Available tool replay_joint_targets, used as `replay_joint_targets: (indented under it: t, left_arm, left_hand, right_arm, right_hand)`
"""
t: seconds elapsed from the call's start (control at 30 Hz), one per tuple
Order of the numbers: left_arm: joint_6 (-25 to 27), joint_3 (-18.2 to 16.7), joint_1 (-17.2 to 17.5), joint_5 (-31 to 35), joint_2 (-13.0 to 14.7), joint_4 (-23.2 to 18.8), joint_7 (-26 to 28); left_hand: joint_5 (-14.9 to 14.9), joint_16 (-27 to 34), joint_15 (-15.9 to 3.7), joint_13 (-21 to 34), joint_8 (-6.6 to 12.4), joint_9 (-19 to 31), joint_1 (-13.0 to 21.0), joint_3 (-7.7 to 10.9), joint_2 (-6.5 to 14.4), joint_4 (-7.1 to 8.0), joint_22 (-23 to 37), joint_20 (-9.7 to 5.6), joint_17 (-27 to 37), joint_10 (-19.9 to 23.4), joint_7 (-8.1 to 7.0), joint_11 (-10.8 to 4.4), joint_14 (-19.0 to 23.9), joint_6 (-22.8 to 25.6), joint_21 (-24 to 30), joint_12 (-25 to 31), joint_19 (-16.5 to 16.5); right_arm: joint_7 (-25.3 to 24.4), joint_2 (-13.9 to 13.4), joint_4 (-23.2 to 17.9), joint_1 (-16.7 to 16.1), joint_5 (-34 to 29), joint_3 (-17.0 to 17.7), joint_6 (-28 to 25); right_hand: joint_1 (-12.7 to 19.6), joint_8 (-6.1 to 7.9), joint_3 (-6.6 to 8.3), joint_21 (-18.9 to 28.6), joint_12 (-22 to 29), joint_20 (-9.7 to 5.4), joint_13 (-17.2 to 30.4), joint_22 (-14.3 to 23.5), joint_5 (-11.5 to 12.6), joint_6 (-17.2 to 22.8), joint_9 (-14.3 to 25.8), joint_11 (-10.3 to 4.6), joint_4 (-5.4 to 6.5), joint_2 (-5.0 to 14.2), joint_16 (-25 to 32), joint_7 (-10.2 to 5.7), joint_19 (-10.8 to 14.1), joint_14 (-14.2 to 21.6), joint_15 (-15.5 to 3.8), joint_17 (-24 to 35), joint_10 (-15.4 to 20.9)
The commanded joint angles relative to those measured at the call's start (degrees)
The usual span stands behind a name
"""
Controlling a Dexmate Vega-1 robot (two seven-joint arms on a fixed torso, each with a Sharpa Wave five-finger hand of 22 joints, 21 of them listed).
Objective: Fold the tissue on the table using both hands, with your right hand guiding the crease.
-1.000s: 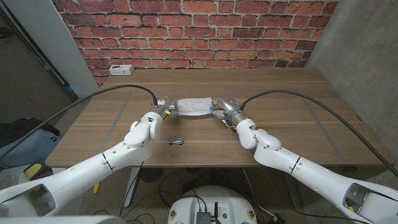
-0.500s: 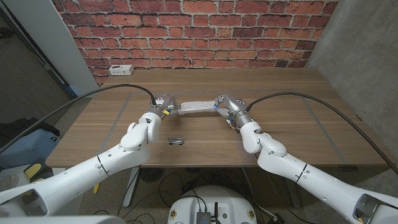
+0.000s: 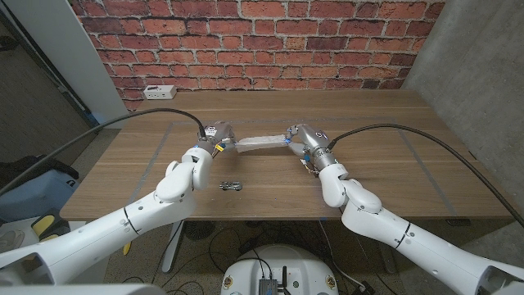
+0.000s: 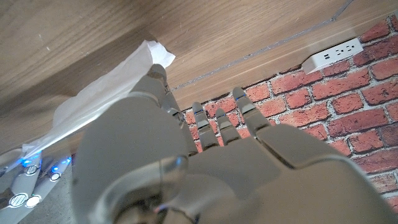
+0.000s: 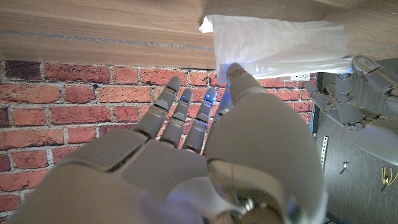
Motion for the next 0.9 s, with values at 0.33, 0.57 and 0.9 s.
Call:
replay_joint_targets:
  t: [0.33,0.57,0.9]
  left_arm:
    - [-1.6,-2.2,-0.7,0.1,-0.8,0.5,-1.3]
    - [-2.9,-3.2,-1.9,-2.4,-1.5,2.8,-1.0]
    - [-4.9,-2.2,-5.1,-4.2,-2.9,7.5,-0.8]
  left_hand:
    - [-0.2,-0.1,-1.74,0.0,-0.42,0.3,1.0,-0.21,0.1,-0.08,0.2,0.17,0.2,0.9,0.8,0.06,0.7,0.9,0.1,-0.1,0.5]
    - [-0.3,-0.1,-1.87,0.0,-0.67,0.3,1.3,-0.3,0.2,-0.12,0.2,0.17,0.2,1.3,1.26,-0.26,0.9,1.0,0.1,-0.1,0.6]
    - [-0.3,-0.1,-1.95,0.0,-1.08,0.3,1.8,-0.42,0.3,-0.14,0.2,0.17,0.2,1.6,1.92,-0.22,1.1,1.0,0.1,-0.2,0.6]
  right_arm:
    - [1.1,0.5,3.1,3.1,0.5,0.5,3.8]
    - [2.0,1.8,6.4,5.6,1.4,0.0,5.4]
    - [2.5,4.0,12.1,9.4,2.7,-1.2,7.7]
  right_hand:
    - [0.1,0.23,-0.41,0.1,-0.5,-0.03,0.3,0.2,-0.4,0.4,0.3,0.47,0.16,0.77,0.4,0.28,0.1,0.1,-8.08,0.2,0.1]
    - [0.1,0.17,-0.6,0.1,-0.6,-0.11,0.3,0.2,-0.6,0.4,0.3,0.77,0.23,0.8,0.4,0.33,0.1,0.0,-8.01,0.3,0.0]
    - [0.1,0.03,-0.84,0.1,-0.7,-0.18,0.4,0.3,-0.7,0.3,0.4,0.38,0.26,0.9,0.6,0.33,0.2,0.1,-7.88,0.5,0.2]
